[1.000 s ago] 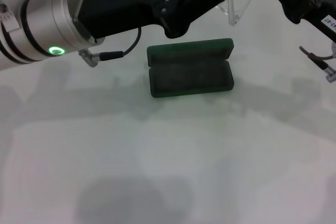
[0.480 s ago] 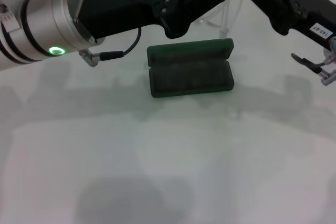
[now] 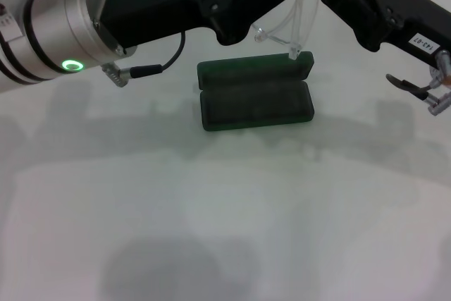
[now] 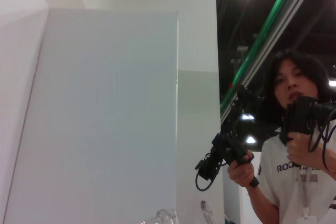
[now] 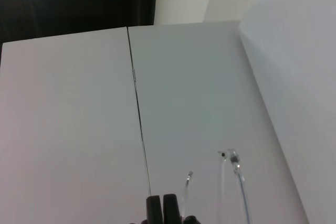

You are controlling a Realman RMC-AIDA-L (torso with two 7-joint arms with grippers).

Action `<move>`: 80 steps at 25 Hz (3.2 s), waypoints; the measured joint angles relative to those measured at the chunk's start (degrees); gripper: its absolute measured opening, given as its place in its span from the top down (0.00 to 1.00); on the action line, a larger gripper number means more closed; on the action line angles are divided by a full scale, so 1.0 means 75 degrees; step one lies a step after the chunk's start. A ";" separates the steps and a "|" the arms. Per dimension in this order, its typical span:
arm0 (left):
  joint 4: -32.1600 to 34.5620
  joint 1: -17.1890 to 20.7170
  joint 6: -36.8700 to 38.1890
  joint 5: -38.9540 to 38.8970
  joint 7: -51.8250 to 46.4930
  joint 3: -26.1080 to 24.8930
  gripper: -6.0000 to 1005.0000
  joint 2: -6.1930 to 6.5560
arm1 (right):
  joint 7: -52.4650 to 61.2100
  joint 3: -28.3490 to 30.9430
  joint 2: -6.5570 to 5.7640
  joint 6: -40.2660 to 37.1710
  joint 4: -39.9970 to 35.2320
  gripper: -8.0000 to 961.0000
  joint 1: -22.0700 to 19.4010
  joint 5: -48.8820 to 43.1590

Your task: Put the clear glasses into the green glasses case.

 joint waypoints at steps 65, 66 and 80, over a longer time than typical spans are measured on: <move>-0.0016 0.0224 0.0007 -0.0020 0.0000 -0.0014 0.94 0.0047 | 0.0266 0.0499 -0.0111 0.0202 -0.0687 0.92 -0.0686 -0.0551; -0.0016 0.0224 0.0005 -0.0020 0.0000 -0.0014 0.94 0.0048 | 0.0265 0.0488 -0.0106 0.0209 -0.0688 0.92 -0.0669 -0.0553; -0.0016 0.0219 -0.0003 -0.0035 0.0021 -0.0013 0.94 0.0047 | 0.0301 0.0387 -0.0045 0.0253 -0.0690 0.92 -0.0380 -0.0852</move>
